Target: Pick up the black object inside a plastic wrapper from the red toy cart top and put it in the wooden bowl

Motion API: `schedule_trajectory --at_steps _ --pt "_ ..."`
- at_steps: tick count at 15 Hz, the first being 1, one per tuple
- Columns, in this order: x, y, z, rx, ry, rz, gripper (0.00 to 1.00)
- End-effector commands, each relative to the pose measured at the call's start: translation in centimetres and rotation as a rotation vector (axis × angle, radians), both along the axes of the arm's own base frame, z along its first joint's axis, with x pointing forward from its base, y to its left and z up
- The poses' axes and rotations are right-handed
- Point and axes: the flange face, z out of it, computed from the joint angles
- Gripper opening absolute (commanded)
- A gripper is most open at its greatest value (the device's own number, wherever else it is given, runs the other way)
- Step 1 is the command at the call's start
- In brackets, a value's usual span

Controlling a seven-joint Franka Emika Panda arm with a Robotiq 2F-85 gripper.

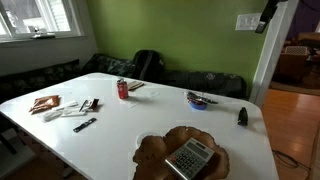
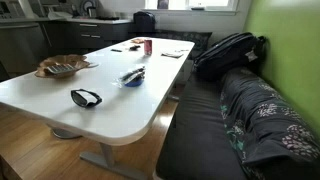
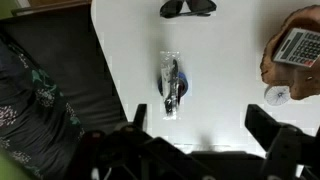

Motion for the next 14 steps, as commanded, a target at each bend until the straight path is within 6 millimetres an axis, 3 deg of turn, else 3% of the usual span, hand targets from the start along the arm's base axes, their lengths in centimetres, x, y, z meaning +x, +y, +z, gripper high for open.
schedule_trajectory --at_steps 1,3,8,14 --pt "0.0 0.0 0.1 0.0 0.001 0.0 1.0" --pt "1.7 -0.4 -0.9 -0.061 0.036 -0.092 1.0" --pt "9.2 0.9 -6.5 -0.158 0.174 -0.043 1.0" --pt "17.9 3.9 -16.9 -0.154 0.323 0.065 1.0"
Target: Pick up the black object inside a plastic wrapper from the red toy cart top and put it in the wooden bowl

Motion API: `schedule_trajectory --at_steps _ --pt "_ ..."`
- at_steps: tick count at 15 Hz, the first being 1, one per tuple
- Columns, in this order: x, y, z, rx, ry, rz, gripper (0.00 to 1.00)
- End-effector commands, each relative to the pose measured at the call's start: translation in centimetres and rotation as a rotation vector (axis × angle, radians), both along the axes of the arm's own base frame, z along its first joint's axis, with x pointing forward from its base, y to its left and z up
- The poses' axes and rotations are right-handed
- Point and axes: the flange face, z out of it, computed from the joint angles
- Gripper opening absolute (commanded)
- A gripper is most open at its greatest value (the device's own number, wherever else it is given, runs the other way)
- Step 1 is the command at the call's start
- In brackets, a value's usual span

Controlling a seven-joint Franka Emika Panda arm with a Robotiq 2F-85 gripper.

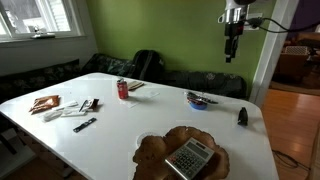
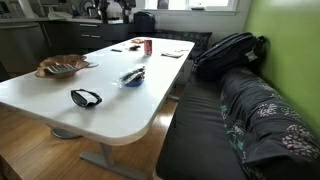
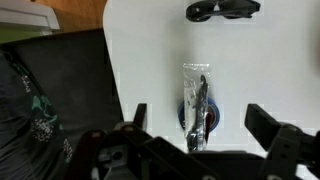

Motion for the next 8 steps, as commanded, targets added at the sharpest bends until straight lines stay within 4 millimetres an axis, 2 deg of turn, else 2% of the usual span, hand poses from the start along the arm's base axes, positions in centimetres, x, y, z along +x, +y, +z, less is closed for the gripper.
schedule_trajectory --at_steps 1,4,8 --pt "5.6 1.8 -7.0 0.02 0.091 0.06 1.0" --pt "8.2 4.4 -12.9 0.003 0.143 0.091 1.0" --pt "9.8 6.2 -17.9 -0.004 0.168 0.107 1.0"
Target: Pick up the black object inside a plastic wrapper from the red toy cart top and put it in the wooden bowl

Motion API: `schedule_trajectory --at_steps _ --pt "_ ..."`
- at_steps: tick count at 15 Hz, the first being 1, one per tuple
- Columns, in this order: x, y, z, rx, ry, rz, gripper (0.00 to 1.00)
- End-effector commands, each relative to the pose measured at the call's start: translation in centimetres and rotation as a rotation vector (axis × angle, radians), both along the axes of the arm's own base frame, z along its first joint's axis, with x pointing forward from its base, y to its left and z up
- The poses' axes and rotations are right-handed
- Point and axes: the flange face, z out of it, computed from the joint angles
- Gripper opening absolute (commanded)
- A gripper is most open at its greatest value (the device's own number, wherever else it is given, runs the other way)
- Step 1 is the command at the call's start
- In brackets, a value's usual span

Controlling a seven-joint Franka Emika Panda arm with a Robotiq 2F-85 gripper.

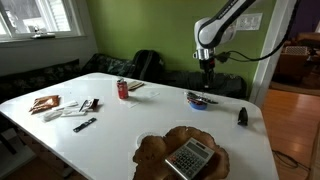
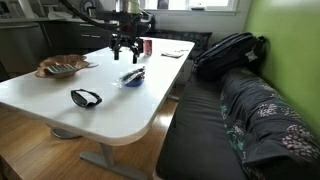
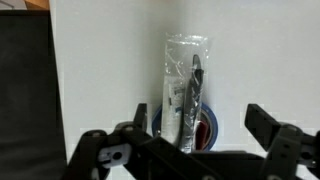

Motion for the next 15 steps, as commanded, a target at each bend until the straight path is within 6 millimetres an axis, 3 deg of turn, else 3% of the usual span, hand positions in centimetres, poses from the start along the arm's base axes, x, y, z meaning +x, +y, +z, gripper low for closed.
schedule_trajectory --at_steps 1,3,4,6,9,15 --pt "1.7 0.9 -3.6 -0.011 0.014 -0.002 1.0" --pt "1.9 1.1 -4.5 -0.011 0.026 -0.009 0.95" --pt "2.0 1.2 -4.9 -0.011 0.029 -0.011 0.72" --pt "2.2 1.3 -5.4 -0.009 0.032 -0.012 0.69" --pt "2.5 1.4 -5.5 -0.012 0.033 -0.01 0.43" --pt "3.2 1.3 -5.4 -0.016 0.027 -0.004 0.01"
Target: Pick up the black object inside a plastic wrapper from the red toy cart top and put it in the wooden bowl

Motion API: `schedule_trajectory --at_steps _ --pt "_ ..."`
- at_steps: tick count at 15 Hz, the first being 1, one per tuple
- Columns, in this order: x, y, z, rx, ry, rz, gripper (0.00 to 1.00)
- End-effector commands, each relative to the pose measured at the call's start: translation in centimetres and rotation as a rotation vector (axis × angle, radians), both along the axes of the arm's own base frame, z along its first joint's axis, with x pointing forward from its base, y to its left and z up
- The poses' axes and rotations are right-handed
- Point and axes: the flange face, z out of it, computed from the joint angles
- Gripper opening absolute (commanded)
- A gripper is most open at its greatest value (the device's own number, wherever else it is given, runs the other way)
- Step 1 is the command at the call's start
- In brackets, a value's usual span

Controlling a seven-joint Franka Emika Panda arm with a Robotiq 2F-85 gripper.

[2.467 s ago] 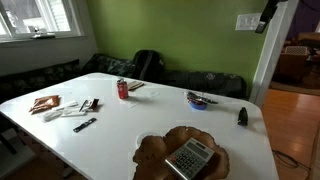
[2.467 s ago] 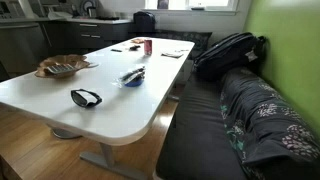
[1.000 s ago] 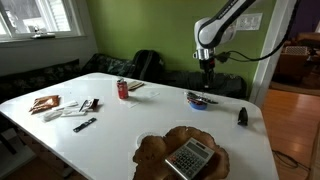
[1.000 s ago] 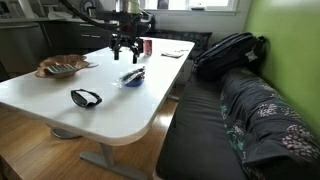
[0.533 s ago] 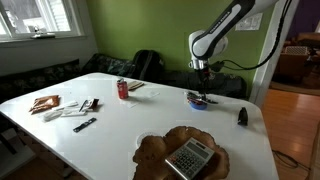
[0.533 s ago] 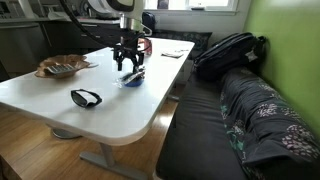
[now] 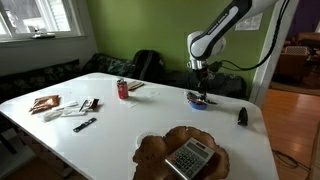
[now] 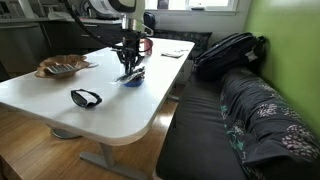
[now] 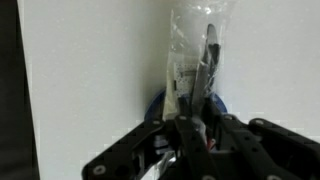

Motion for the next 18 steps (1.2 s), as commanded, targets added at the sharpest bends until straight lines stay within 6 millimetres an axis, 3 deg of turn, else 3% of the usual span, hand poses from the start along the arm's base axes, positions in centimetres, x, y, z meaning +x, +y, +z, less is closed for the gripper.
schedule_trajectory --at_steps 1,4,6,8,11,15,17,18 --pt "0.6 0.0 -0.1 -0.027 0.003 0.002 0.0" --pt "1.0 0.2 2.5 -0.036 -0.024 0.038 0.0" --pt "1.3 1.2 7.3 -0.046 -0.071 0.115 0.0" --pt "2.0 3.8 12.3 0.024 -0.112 0.244 0.0" --pt "2.7 10.7 18.0 0.12 -0.132 0.395 0.0" --pt "2.3 19.6 20.2 0.239 -0.125 0.586 0.0" --pt "1.8 21.2 20.9 0.302 -0.104 0.677 0.0" --pt "1.5 21.0 21.1 0.24 -0.134 0.608 0.01"
